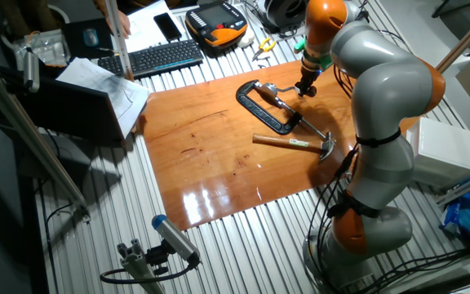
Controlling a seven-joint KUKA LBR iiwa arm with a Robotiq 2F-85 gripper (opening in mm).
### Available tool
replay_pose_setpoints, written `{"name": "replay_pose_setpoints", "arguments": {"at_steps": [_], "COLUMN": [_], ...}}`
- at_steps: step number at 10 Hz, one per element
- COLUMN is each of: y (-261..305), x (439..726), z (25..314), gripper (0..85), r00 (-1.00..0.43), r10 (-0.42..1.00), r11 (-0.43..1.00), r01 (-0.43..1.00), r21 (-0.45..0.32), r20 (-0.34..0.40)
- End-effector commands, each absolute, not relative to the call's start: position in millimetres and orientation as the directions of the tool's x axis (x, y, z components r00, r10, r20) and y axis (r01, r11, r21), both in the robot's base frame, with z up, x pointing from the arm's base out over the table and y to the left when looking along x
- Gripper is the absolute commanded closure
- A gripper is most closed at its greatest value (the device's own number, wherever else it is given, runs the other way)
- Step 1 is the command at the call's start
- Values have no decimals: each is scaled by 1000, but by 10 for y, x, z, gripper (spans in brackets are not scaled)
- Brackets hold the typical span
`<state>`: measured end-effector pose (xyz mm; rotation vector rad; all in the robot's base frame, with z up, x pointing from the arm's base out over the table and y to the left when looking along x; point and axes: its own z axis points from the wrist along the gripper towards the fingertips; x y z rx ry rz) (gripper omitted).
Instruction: Pull up the lever
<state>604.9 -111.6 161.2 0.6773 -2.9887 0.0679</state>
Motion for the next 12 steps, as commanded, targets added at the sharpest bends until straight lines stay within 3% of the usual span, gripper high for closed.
{"name": "replay_pose_setpoints", "arguments": {"at_steps": [1,12], "y": [-1067,-449], "x": [6109,6702], "z": [1635,2110], "gripper": [850,850], "r00": [-899,-905], "r10": [-429,-406], "r11": [901,910], "r01": [-433,-413], "r21": [-25,-36], "r20": [86,128]}}
